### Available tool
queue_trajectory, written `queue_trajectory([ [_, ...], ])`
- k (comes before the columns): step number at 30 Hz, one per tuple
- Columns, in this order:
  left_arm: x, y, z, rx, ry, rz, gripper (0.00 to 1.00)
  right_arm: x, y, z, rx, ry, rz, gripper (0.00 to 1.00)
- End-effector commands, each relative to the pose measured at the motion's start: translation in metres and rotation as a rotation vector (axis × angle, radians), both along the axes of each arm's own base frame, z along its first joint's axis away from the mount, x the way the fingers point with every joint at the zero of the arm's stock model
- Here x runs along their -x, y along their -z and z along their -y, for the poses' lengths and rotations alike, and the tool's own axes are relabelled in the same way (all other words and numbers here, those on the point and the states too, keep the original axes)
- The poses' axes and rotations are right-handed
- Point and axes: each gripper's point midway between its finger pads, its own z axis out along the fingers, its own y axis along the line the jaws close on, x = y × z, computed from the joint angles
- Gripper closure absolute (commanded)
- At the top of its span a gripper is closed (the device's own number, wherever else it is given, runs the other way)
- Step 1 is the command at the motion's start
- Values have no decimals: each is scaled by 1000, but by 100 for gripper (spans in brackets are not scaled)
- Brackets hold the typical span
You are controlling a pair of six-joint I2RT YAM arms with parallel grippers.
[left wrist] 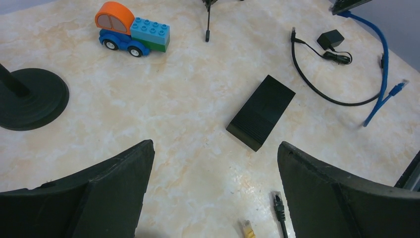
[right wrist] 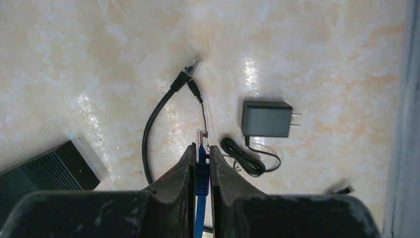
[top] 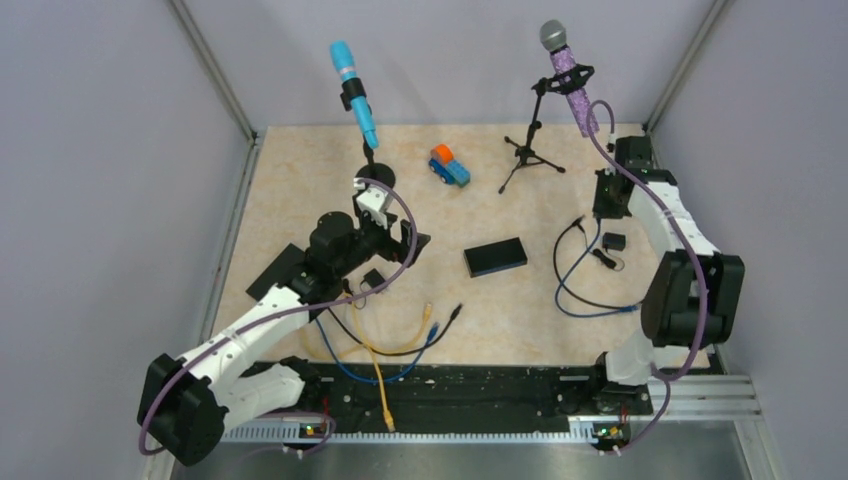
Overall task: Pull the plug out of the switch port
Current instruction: Place the connector at the center of the board.
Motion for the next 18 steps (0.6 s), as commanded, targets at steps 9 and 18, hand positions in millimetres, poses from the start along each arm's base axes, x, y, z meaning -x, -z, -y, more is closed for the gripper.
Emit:
queue_trajectory([
  [9,9,-8,-16,-4,-34,40,1,-71,30,24,-84,114,63,98],
  [18,13,1,-23,-27,-52,22,1,-77,23,37,-74,193,85,61],
])
